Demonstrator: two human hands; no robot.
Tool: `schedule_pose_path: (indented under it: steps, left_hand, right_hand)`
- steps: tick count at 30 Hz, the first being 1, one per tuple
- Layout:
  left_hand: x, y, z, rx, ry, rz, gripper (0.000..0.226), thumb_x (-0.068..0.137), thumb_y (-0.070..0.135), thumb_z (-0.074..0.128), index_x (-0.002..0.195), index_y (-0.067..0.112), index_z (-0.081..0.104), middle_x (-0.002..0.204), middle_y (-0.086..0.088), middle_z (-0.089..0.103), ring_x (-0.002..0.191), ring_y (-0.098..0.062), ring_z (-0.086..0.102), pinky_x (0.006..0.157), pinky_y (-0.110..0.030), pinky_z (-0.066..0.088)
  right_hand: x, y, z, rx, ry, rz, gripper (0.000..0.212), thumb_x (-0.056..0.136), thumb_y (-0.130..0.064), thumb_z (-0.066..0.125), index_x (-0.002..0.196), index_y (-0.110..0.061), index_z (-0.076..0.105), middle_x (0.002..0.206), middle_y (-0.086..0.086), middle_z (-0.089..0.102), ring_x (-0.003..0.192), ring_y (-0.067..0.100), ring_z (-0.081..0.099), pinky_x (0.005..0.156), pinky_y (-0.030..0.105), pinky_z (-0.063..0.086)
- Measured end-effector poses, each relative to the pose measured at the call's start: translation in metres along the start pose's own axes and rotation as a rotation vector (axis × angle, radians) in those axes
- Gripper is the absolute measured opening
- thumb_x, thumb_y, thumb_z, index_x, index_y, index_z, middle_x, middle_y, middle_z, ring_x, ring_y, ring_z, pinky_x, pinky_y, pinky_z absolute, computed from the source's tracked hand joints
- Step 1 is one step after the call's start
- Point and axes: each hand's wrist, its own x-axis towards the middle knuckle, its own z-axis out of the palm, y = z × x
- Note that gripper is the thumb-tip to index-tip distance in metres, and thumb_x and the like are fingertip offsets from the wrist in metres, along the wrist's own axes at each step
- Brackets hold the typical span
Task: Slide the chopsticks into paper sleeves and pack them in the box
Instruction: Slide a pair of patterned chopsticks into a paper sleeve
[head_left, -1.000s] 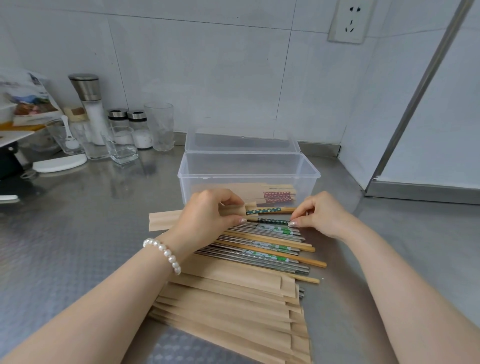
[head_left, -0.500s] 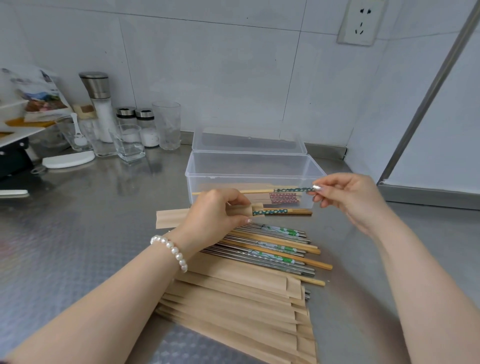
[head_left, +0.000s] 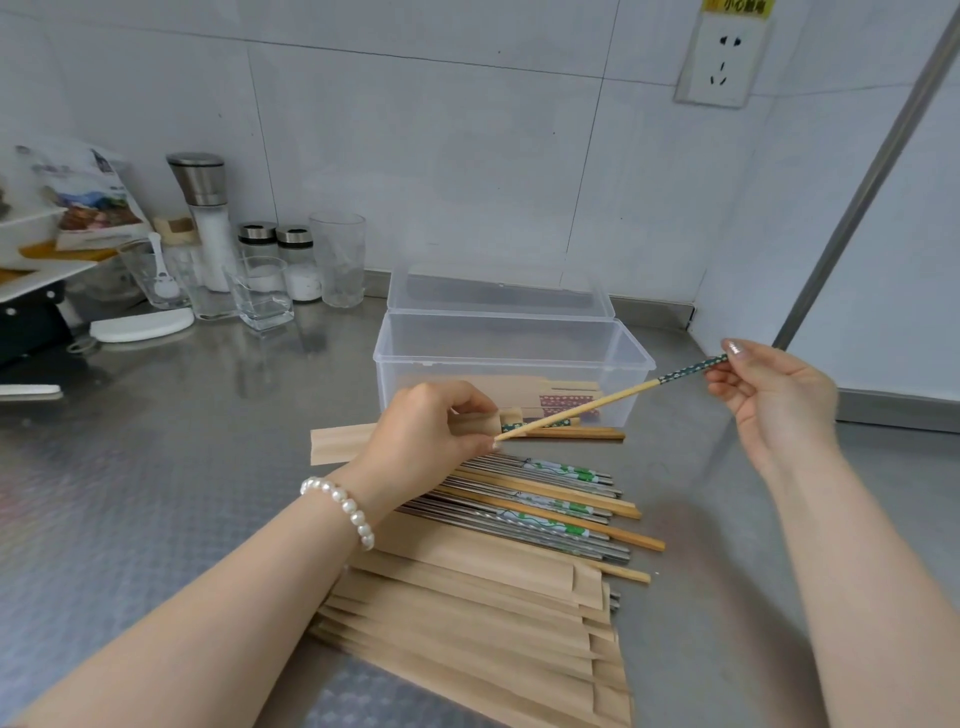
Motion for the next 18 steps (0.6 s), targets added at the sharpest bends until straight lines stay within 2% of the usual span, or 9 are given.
schedule_pose_path:
  steps: [5, 11, 14, 18]
  left_hand:
    - [0.000, 0.001, -0.001, 0.003, 0.012, -0.007, 0.029, 0.069, 0.023, 0.079, 0.095, 0.025, 0.068, 0.085, 0.012, 0.061, 0.088, -0.014, 0.058, 0.083, -0.032, 0.050]
    - [0.001, 0.001, 0.000, 0.014, 0.030, -0.011, 0.029, 0.068, 0.024, 0.079, 0.095, 0.025, 0.068, 0.082, 0.016, 0.058, 0.087, -0.012, 0.057, 0.080, -0.027, 0.047]
    - [0.000, 0.001, 0.000, 0.011, 0.033, -0.006, 0.029, 0.068, 0.023, 0.079, 0.095, 0.025, 0.068, 0.081, 0.017, 0.057, 0.085, -0.011, 0.056, 0.079, -0.025, 0.047]
    - [0.000, 0.000, 0.000, 0.011, 0.035, -0.005, 0.029, 0.068, 0.022, 0.079, 0.095, 0.023, 0.068, 0.084, 0.014, 0.060, 0.085, -0.012, 0.057, 0.078, -0.025, 0.047]
  right_hand:
    - [0.004, -0.001, -0.006, -0.021, 0.098, -0.055, 0.014, 0.087, 0.000, 0.057, 0.077, -0.008, 0.063, 0.045, -0.006, 0.061, 0.046, 0.007, 0.059, 0.051, 0.016, 0.050]
    - [0.002, 0.000, -0.001, -0.053, 0.075, -0.079, 0.014, 0.087, 0.000, 0.057, 0.077, -0.009, 0.062, 0.045, -0.007, 0.061, 0.046, 0.005, 0.059, 0.050, 0.015, 0.049]
    - [-0.002, 0.003, 0.004, -0.138, -0.019, -0.027, 0.011, 0.086, -0.002, 0.059, 0.079, -0.009, 0.063, 0.047, -0.005, 0.063, 0.047, 0.005, 0.061, 0.046, 0.015, 0.048]
    - [-0.013, 0.009, 0.014, -0.308, -0.311, 0.114, 0.012, 0.084, 0.000, 0.058, 0.080, -0.008, 0.067, 0.058, 0.001, 0.070, 0.053, 0.009, 0.065, 0.048, 0.015, 0.049]
